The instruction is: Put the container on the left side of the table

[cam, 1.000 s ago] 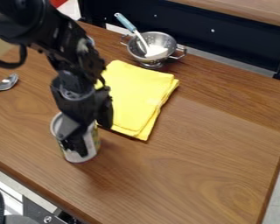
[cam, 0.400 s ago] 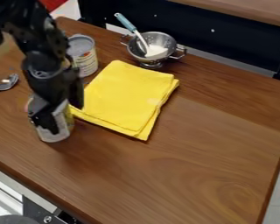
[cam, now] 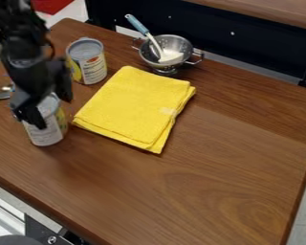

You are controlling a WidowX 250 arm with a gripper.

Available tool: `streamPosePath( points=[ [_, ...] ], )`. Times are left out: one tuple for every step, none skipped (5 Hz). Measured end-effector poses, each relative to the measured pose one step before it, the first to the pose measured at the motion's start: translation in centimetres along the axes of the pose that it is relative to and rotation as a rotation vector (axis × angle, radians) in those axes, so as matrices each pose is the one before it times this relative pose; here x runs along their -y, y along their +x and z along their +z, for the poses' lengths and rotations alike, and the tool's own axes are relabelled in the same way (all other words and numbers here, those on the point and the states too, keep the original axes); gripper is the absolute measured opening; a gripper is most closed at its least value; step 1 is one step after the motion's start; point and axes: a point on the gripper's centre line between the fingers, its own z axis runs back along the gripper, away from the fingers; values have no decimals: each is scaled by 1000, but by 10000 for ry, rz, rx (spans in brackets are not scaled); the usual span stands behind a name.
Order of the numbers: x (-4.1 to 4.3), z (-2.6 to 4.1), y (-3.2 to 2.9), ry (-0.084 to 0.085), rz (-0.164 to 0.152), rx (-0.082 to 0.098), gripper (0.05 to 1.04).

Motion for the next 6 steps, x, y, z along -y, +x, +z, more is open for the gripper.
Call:
streamPosePath(
  points=[
    [763,1210,1232,170,223,-36,998],
    [787,783,-949,256,-667,-299,998],
    [1127,716,-1884,511,-573,25,998],
    [1227,1209,-1523,-110,-1246,419,998],
    [1223,1171,-470,-988,-2353,288,998],
    [875,7,-499,-259,-2488,21,998]
  ],
)
